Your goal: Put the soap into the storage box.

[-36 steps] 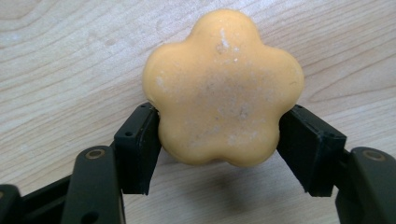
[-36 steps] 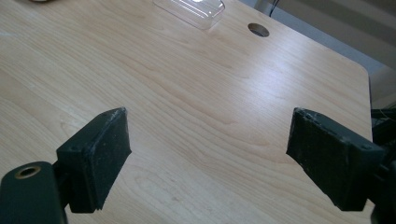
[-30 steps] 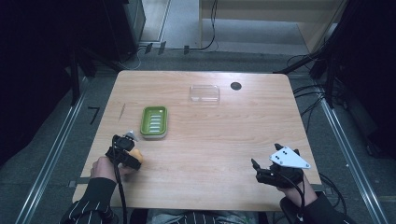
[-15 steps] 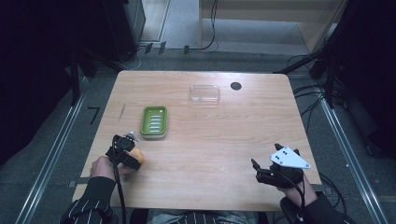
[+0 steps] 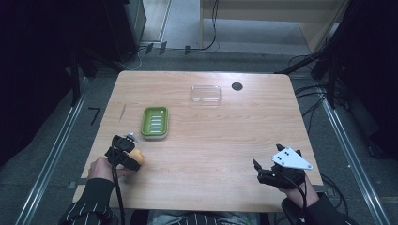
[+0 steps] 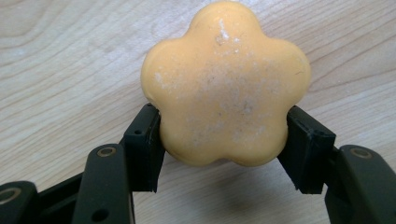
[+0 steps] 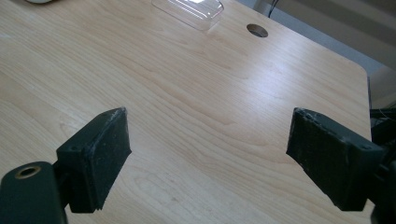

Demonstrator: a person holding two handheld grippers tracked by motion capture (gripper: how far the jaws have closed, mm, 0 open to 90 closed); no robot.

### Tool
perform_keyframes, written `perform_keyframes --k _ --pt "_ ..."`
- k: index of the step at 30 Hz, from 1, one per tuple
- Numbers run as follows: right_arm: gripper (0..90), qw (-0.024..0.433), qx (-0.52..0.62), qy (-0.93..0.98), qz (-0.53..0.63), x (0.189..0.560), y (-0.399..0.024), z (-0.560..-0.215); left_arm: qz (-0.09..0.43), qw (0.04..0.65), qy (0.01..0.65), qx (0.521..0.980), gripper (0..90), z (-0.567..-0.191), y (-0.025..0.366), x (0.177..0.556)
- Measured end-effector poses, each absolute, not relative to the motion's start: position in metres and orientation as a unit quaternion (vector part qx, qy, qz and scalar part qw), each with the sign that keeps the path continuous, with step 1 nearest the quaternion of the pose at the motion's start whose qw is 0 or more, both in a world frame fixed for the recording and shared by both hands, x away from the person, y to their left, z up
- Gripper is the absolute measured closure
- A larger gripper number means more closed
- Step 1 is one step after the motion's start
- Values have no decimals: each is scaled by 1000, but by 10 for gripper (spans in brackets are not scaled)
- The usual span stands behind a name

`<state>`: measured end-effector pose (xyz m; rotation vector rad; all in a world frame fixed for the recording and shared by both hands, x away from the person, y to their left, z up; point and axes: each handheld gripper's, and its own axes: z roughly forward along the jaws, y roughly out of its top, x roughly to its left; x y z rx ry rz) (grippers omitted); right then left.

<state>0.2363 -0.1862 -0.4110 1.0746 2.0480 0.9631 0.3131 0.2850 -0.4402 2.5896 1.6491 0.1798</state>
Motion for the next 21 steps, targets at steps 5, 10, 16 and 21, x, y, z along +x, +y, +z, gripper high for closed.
perform_keyframes --k 5,10,16,21 --pt "137 313 407 777 365 236 -186 -411 54 34 535 842 395 -439 287 313" --pt "137 314 407 776 365 236 -186 -411 55 33 530 845 395 -437 285 312" --pt "137 313 408 776 365 236 -186 -411 53 36 524 849 395 -434 281 314" --pt "137 313 408 776 365 236 -186 -411 56 41 522 850 395 -430 279 316"
